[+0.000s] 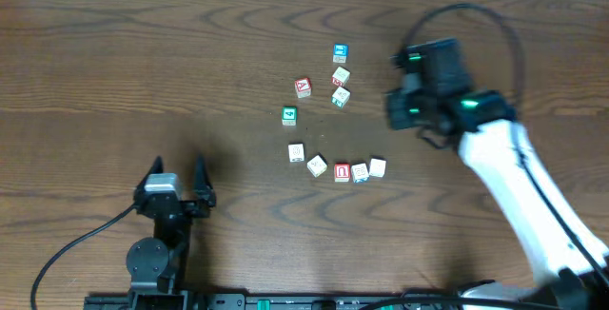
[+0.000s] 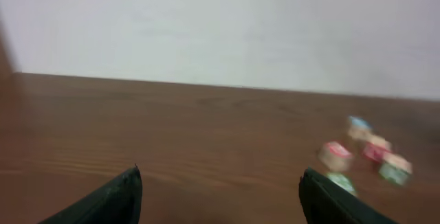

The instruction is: Lift 5 blocks

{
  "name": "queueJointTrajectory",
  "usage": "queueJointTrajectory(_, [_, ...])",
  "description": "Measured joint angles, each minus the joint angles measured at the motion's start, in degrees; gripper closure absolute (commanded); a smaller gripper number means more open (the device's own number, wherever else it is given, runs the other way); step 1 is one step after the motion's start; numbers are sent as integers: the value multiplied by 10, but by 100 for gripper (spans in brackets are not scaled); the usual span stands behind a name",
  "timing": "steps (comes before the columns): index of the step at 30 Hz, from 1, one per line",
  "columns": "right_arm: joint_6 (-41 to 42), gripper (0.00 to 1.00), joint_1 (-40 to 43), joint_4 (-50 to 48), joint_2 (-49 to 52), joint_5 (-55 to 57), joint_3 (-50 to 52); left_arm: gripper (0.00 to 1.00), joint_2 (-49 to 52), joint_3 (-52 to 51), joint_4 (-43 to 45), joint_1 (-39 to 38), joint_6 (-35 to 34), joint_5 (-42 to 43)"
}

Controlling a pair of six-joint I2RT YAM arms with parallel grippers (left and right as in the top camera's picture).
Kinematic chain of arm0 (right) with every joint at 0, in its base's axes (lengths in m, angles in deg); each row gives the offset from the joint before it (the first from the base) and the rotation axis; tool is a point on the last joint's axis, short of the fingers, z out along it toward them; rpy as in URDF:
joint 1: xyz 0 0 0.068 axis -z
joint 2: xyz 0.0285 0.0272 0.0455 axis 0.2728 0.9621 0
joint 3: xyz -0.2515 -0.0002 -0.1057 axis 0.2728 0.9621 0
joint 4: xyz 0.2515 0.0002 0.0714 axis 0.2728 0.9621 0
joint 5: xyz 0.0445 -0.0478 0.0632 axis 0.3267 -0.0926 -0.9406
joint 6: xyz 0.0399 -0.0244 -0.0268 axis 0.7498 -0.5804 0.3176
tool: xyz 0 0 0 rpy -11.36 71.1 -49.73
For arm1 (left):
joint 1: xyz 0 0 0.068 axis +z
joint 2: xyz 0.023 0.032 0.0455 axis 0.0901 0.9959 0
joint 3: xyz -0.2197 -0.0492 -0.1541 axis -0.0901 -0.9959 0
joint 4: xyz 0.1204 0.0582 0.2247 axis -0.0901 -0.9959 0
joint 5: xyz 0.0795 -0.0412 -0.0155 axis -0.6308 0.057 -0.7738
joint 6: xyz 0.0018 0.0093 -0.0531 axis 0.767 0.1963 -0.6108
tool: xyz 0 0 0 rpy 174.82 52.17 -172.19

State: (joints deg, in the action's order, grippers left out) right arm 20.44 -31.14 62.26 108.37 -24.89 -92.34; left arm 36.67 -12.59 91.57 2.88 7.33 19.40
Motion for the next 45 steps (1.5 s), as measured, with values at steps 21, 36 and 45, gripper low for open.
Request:
queueJointTrajectory(21, [-10,71,23,127,-53,-21,0,27,633,410,-163,-58,-16,166])
queueJointTrajectory(36, [-20,73,111,96,-53,-54,48,2,815,426,-108,-215,-78,178])
queueJointTrajectory(45, [-19,72,111,13,-52,-65,157,51,838,427,-74,-257,-113,132])
